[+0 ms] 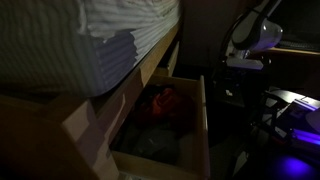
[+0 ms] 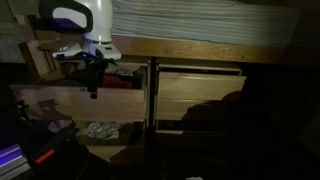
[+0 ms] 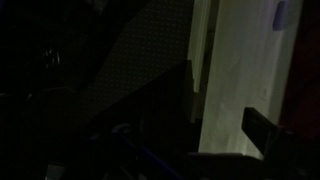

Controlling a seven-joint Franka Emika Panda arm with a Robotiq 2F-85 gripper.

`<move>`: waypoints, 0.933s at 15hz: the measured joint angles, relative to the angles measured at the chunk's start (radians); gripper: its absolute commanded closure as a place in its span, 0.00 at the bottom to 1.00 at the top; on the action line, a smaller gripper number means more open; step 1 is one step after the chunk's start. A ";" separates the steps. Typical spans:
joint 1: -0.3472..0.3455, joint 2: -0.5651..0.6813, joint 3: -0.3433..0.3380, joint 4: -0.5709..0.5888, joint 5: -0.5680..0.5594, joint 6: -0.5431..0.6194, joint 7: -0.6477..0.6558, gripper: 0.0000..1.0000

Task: Close the top left drawer under the bed

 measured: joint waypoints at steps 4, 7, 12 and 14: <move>0.168 0.230 -0.123 0.102 -0.003 0.013 0.050 0.00; 0.174 0.224 -0.126 0.107 0.002 0.013 0.050 0.00; 0.109 0.226 -0.058 0.114 0.128 0.051 -0.031 0.00; 0.011 0.312 0.041 0.175 0.172 0.078 -0.118 0.00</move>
